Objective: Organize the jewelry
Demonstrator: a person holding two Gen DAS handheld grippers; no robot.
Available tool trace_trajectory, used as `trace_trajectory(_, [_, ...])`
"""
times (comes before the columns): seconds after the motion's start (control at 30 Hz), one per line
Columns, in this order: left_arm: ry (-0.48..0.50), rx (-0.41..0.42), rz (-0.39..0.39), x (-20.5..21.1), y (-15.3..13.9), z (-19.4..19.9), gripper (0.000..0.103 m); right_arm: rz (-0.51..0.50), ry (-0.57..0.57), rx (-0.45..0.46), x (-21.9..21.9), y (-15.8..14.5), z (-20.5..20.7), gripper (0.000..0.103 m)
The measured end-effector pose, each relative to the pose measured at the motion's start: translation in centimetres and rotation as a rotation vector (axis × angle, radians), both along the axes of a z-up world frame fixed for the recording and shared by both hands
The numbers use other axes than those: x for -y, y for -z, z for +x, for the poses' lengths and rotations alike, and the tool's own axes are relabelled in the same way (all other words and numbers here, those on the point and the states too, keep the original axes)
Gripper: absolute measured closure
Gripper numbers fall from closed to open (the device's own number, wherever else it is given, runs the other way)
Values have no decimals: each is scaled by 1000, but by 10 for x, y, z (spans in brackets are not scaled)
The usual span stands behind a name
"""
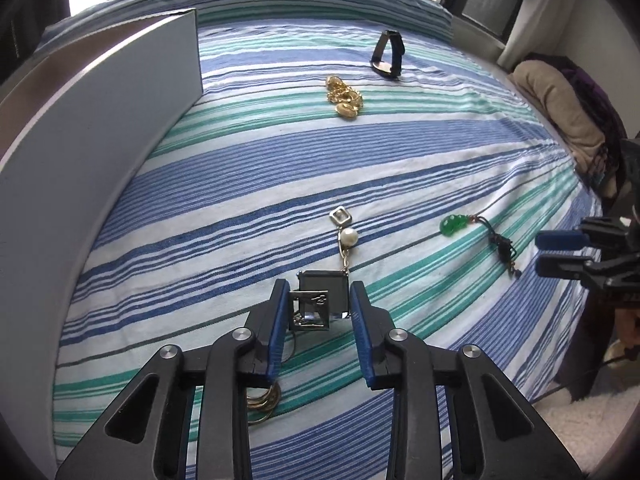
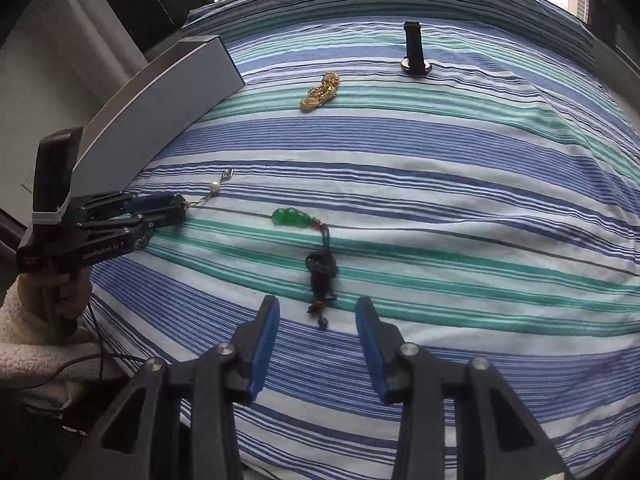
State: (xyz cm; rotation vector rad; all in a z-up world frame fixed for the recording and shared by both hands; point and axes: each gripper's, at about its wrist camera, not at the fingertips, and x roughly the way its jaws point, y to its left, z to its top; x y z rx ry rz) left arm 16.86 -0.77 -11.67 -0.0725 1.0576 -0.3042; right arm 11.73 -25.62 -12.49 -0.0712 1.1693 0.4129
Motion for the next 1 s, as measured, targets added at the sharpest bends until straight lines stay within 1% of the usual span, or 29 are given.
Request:
trace_trajectory(0.1, [-23,28,-37,-9,-19,-8,73,-20,5,8,-9,8,10,63])
trace_trajectory(0.13, [-31,39,-40,-11,-25,-11,73,-19,2,4,-12,10,14,63])
trace_trajectory(0.2, [-48,56,-47,-16,-34,-15,73,-50,-9,-7,-19,17,19,63])
trace_trajectory(0.33, [-84,67,-55,-25,-45,-24,73,-96,-19,-13,-29,26,23,63])
trace_trajectory(0.37, [-93,67,-59,-28,-48,-27,73,-108,-24,-7,-32,26,22,81])
trace_trajectory(0.4, [-102,67,-65,-31,-50,-30,73,-115,-26,-4,-32,25,21,92])
trace_trajectory(0.43, [-107,69,-71,-34,-53,-32,73,-106,-17,-3,-31,23,21,92])
trace_trajectory(0.53, [-119,84,-78,-42,-66,-41,73,-51,9,20,-24,5,19,92])
trace_trajectory(0.67, [-146,95,-94,-58,-89,-49,73,31,-7,59,-23,-31,15,92])
trace_trajectory(0.8, [-193,110,-117,-81,-119,-61,73,83,-61,121,-39,-72,15,92])
trace_trajectory(0.9, [-244,130,-121,-103,-143,-70,73,128,-124,162,-56,-102,23,92])
trace_trajectory(1.0, [-307,166,-111,-133,-169,-79,73,171,-199,193,-85,-127,34,92])
